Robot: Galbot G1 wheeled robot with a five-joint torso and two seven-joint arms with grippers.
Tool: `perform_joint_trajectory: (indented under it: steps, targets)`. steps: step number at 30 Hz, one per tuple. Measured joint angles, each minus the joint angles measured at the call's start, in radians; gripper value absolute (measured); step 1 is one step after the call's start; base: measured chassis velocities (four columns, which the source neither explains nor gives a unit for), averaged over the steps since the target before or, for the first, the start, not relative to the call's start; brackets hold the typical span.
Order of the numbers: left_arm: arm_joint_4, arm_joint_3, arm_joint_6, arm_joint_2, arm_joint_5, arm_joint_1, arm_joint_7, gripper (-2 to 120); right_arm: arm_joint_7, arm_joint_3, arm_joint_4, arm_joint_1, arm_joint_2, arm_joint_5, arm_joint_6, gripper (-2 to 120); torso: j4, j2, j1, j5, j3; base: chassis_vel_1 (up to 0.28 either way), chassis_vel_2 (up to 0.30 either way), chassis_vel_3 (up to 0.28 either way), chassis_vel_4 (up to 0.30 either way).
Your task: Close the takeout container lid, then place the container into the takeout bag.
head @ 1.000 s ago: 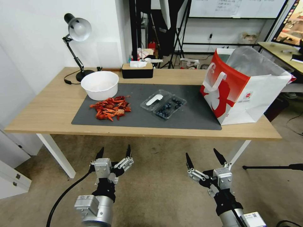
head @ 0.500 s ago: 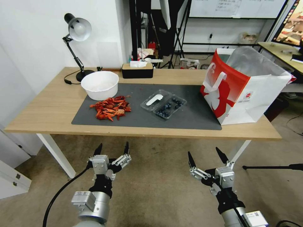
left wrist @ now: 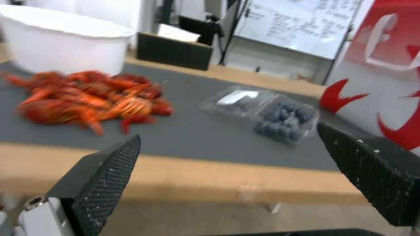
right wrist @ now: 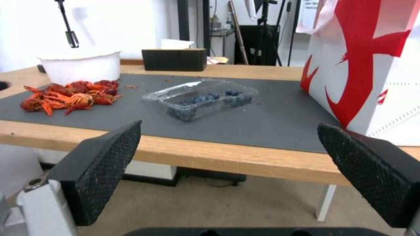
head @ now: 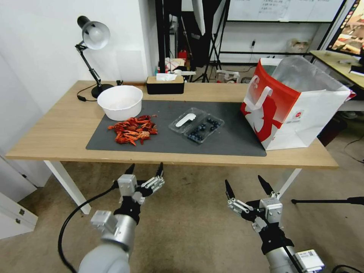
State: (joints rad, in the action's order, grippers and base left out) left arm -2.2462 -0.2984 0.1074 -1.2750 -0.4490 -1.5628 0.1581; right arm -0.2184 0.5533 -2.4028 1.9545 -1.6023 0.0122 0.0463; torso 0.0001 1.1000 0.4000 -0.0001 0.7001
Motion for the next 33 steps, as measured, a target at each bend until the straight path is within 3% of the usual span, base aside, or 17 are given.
perform_joint_trajectory:
  steps: [5, 12, 14, 21, 25, 29, 32, 33]
  targets:
    - [0.069, 0.010, 0.007, 0.034, -0.089, 0.102, -0.016, 100, 0.001, -0.003, 0.007, -0.014, 0.019, 0.033, -0.023, 100, -0.0003, 0.000, 0.000, -0.0001, 0.000, 0.000, 0.000, 0.000, 0.000]
    - [0.108, 0.029, 0.033, 0.042, -0.175, 0.173, -0.058, 100, 0.002, -0.003, 0.039, -0.041, 0.056, 0.060, -0.050, 100, 0.0003, 0.000, 0.000, 0.0001, 0.000, 0.000, 0.000, 0.000, 0.000]
    - [0.147, 0.065, 0.037, 0.046, -0.216, 0.225, -0.084, 100, 0.003, 0.000, 0.042, -0.036, 0.058, 0.062, -0.050, 100, -0.0002, 0.000, 0.000, 0.0000, 0.000, 0.000, 0.000, 0.000, 0.000]
    - [0.228, 0.159, 0.052, 0.052, -0.289, 0.347, -0.093, 100, 0.004, 0.010, 0.040, -0.031, 0.058, 0.063, -0.050, 100, -0.0001, 0.000, 0.000, 0.0001, 0.000, 0.000, 0.000, 0.000, 0.000]
    - [0.299, 0.242, 0.059, 0.053, -0.358, 0.474, -0.095, 100, 0.005, 0.011, 0.049, -0.033, 0.055, 0.063, -0.050, 100, -0.0002, 0.000, 0.000, 0.0002, 0.000, 0.000, 0.000, 0.000, 0.000]
    - [0.336, 0.286, 0.091, 0.042, -0.425, 0.554, -0.063, 100, 0.006, 0.010, 0.062, -0.038, 0.053, 0.062, -0.050, 100, -0.0002, 0.000, 0.000, 0.0002, 0.000, 0.000, 0.000, 0.000, 0.000]
    - [0.350, 0.313, 0.156, 0.027, -0.522, 0.605, 0.046, 100, 0.007, 0.010, 0.076, -0.044, 0.052, 0.061, -0.050, 100, -0.0001, 0.000, 0.000, 0.0002, 0.000, 0.000, 0.000, 0.000, 0.000]
    - [0.350, 0.313, 0.156, 0.027, -0.522, 0.605, 0.046, 100, 0.007, 0.010, 0.076, -0.044, 0.052, 0.061, -0.050, 100, -0.0001, 0.000, 0.000, 0.0002, 0.000, 0.000, 0.000, 0.000, 0.000]
